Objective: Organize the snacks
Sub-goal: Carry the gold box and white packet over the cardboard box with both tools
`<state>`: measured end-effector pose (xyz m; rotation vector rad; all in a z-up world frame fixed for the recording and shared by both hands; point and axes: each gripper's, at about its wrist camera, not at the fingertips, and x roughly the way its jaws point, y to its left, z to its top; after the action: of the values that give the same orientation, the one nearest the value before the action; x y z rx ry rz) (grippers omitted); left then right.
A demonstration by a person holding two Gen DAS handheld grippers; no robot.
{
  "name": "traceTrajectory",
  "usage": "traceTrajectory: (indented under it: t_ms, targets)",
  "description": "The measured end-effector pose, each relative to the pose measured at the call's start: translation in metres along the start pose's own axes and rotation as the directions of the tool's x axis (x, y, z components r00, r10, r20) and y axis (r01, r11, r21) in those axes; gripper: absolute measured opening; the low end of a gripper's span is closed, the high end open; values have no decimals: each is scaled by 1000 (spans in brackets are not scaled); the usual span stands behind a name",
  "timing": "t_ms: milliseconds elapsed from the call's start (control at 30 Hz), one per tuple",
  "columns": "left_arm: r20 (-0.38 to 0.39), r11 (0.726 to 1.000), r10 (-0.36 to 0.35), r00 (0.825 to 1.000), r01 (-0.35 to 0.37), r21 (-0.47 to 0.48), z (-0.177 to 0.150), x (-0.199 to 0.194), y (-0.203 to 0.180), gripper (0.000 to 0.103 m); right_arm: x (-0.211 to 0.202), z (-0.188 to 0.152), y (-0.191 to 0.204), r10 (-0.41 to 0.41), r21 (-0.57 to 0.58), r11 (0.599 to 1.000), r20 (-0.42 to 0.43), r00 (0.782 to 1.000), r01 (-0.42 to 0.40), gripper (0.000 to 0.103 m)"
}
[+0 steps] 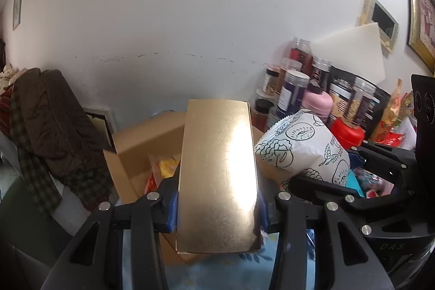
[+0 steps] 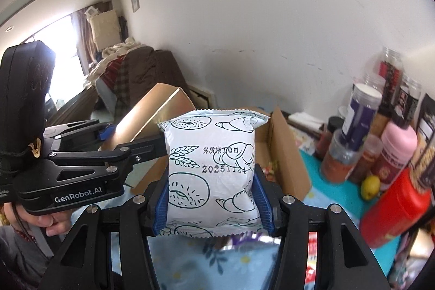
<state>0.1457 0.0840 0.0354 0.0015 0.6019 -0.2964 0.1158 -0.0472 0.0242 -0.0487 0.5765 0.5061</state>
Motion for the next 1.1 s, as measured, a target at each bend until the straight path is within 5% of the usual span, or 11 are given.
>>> traceTrajectory:
  t_ms: [667, 1100]
  targets:
    - [-86, 998, 67, 994, -66, 5, 38, 105, 37, 43, 103, 47, -46, 3, 5, 1000, -44, 999, -2, 53]
    - [-242, 995, 98, 965, -101, 3, 29, 173, 54, 43, 153, 46, -59, 12, 11, 1000, -150, 989, -11, 53]
